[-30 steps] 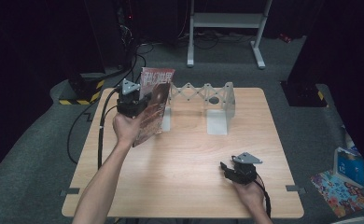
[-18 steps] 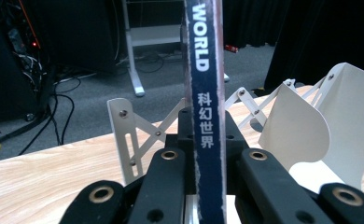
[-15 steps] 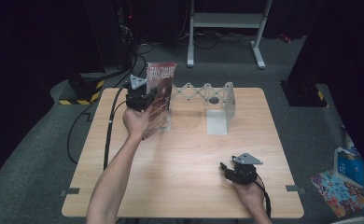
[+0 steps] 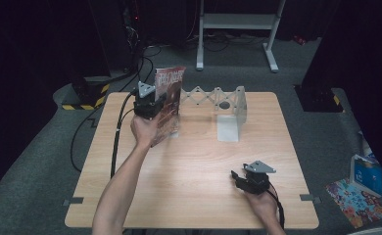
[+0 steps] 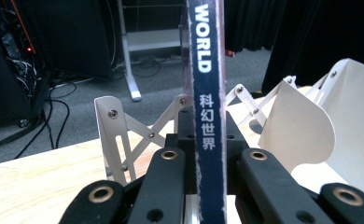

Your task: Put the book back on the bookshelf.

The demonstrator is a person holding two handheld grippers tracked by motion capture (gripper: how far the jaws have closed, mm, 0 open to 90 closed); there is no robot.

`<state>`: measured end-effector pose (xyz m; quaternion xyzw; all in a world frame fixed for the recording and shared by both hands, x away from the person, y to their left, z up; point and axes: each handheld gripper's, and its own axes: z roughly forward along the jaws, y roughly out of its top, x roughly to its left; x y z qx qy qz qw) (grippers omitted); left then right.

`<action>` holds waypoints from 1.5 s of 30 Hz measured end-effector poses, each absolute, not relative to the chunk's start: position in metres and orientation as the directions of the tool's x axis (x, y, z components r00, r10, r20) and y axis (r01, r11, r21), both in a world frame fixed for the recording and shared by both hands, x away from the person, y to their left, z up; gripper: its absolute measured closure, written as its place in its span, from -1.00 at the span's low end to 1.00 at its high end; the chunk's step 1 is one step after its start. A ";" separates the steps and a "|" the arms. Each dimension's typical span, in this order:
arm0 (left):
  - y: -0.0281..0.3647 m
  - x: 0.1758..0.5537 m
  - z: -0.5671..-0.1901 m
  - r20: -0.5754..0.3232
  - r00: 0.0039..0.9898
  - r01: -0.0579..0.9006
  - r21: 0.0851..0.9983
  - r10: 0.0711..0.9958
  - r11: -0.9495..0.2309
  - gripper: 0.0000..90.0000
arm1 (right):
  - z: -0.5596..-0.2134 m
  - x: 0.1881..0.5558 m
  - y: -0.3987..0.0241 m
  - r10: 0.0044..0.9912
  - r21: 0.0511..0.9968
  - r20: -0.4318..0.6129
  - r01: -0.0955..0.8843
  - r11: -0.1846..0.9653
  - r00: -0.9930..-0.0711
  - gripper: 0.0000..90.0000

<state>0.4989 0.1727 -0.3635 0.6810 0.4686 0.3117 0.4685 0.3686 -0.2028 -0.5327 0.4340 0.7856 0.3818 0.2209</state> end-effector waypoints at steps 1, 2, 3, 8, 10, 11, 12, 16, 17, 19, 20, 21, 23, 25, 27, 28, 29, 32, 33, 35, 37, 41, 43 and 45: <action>0.173 0.499 -0.364 -0.014 0.369 0.350 0.928 0.929 -0.126 0.86 | -0.533 0.369 -0.203 0.850 0.792 -0.016 0.513 0.332 -0.526 -0.11; 0.174 0.498 -0.364 -0.009 0.371 0.356 0.925 0.929 -0.133 0.86 | -0.533 0.369 -0.203 0.850 0.792 -0.016 0.513 0.332 -0.526 -0.11; 0.174 0.498 -0.364 -0.009 0.372 0.360 0.923 0.928 -0.135 0.85 | -0.533 0.369 -0.203 0.850 0.792 -0.016 0.513 0.332 -0.526 -0.11; 0.176 0.494 -0.366 -0.012 0.378 0.375 0.916 0.926 -0.141 0.84 | -0.533 0.369 -0.203 0.850 0.792 -0.016 0.513 0.332 -0.526 -0.11; 0.178 0.493 -0.367 -0.015 0.378 0.386 0.911 0.926 -0.143 0.84 | -0.533 0.368 -0.203 0.851 0.791 -0.013 0.515 0.330 -0.525 -0.11; 0.179 0.492 -0.368 -0.015 0.379 0.399 0.905 0.925 -0.149 0.84 | -0.533 0.368 -0.202 0.852 0.791 -0.012 0.515 0.329 -0.524 -0.11; 0.180 0.492 -0.369 -0.017 0.381 0.405 0.902 0.925 -0.150 0.83 | -0.533 0.368 -0.202 0.851 0.792 -0.012 0.515 0.329 -0.525 -0.11; 0.180 0.491 -0.375 -0.009 0.378 0.431 0.887 0.926 -0.168 0.83 | -0.533 0.368 -0.202 0.852 0.791 -0.010 0.517 0.327 -0.524 -0.11; 0.180 0.491 -0.376 -0.012 0.384 0.440 0.882 0.923 -0.172 0.84 | -0.533 0.368 -0.202 0.852 0.791 -0.010 0.517 0.327 -0.524 -0.11; 0.178 0.491 -0.377 0.010 0.388 0.444 0.874 0.921 -0.197 0.85 | -0.533 0.368 -0.202 0.852 0.791 -0.008 0.518 0.326 -0.524 -0.11; 0.177 0.490 -0.377 0.008 0.389 0.447 0.873 0.921 -0.197 0.85 | -0.533 0.369 -0.202 0.851 0.791 -0.011 0.515 0.329 -0.526 -0.11; 0.178 0.490 -0.377 0.005 0.389 0.449 0.872 0.921 -0.194 0.85 | -0.533 0.368 -0.202 0.851 0.791 -0.010 0.516 0.327 -0.525 -0.11; 0.178 0.490 -0.376 -0.005 0.384 0.454 0.872 0.923 -0.183 0.85 | -0.533 0.368 -0.202 0.851 0.792 -0.011 0.515 0.328 -0.525 -0.11; 0.178 0.489 -0.375 -0.001 0.373 0.449 0.875 0.928 -0.179 0.86 | -0.533 0.369 -0.203 0.850 0.792 -0.014 0.513 0.331 -0.527 -0.11; 0.178 0.487 -0.374 0.010 0.363 0.425 0.888 0.932 -0.175 0.86 | -0.533 0.369 -0.203 0.850 0.792 -0.014 0.513 0.331 -0.527 -0.11; 0.177 0.487 -0.373 0.011 0.362 0.416 0.893 0.932 -0.172 0.87 | -0.533 0.369 -0.203 0.850 0.792 -0.014 0.513 0.331 -0.526 -0.11; 0.177 0.486 -0.371 0.008 0.365 0.404 0.900 0.931 -0.166 0.87 | -0.533 0.369 -0.202 0.850 0.792 -0.012 0.515 0.330 -0.526 -0.11; 0.176 0.487 -0.368 0.008 0.361 0.391 0.907 0.932 -0.159 0.87 | -0.533 0.369 -0.203 0.849 0.792 -0.015 0.511 0.333 -0.529 -0.11; 0.175 0.488 -0.367 0.013 0.358 0.388 0.908 0.934 -0.162 0.87 | -0.533 0.369 -0.203 0.848 0.792 -0.016 0.511 0.334 -0.530 -0.11; 0.174 0.491 -0.366 0.014 0.354 0.387 0.908 0.935 -0.160 0.87 | -0.533 0.369 -0.203 0.848 0.793 -0.017 0.510 0.334 -0.530 -0.11; 0.172 0.494 -0.365 0.020 0.354 0.382 0.909 0.935 -0.164 0.87 | -0.533 0.369 -0.202 0.849 0.792 -0.015 0.512 0.332 -0.528 -0.11; 0.171 0.496 -0.363 0.023 0.352 0.347 0.925 0.936 -0.153 0.87 | -0.533 0.368 -0.202 0.849 0.792 -0.014 0.513 0.332 -0.528 -0.11; 0.171 0.497 -0.364 0.034 0.354 0.322 0.934 0.935 -0.156 0.87 | -0.533 0.368 -0.202 0.850 0.791 -0.012 0.515 0.330 -0.527 -0.11; 0.170 0.496 -0.368 0.051 0.359 0.307 0.936 0.932 -0.169 0.86 | -0.533 0.368 -0.202 0.850 0.791 -0.012 0.515 0.330 -0.527 -0.11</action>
